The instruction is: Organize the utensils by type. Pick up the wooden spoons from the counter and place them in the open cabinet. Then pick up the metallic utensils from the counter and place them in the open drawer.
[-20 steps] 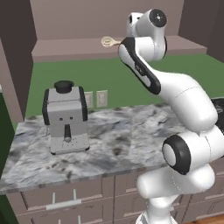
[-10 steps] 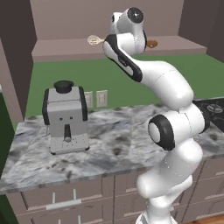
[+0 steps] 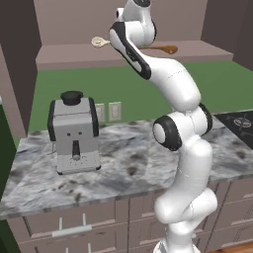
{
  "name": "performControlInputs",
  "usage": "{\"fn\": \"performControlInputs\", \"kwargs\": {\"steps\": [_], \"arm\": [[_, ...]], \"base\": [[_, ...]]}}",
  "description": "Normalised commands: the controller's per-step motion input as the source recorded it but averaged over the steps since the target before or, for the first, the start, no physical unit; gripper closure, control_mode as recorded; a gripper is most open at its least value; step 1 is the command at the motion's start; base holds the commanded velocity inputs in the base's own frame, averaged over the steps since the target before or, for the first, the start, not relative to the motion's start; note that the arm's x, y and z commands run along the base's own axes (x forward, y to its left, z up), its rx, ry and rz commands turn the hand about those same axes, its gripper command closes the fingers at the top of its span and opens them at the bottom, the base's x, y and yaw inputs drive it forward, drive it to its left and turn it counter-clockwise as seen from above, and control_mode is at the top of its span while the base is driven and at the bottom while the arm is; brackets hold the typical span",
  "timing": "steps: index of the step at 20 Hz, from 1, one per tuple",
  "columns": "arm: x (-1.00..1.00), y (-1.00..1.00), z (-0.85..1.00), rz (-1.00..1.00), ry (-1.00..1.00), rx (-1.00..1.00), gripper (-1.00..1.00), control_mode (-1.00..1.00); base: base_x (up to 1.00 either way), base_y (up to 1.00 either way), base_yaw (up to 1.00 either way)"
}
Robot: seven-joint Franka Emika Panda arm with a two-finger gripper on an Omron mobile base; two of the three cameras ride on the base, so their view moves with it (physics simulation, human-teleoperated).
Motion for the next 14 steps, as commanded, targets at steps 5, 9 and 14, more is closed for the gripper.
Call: {"fn": "performControlInputs", "kwargs": {"steps": [5, 9, 14], "arm": [[0.57, 0.26, -0.77, 0.05, 0.08, -0.04, 1.00, -1.00], [0.27, 0.18, -0.40, 0.01, 0.00, -0.04, -1.00, -1.00], [0.22, 0.04, -0.23, 0.00, -0.14, -0.05, -1.00, -1.00]], "base": [[0.00, 0.00, 0.00], [0.00, 0.00, 0.00], [0.00, 0.00, 0.00]]}}
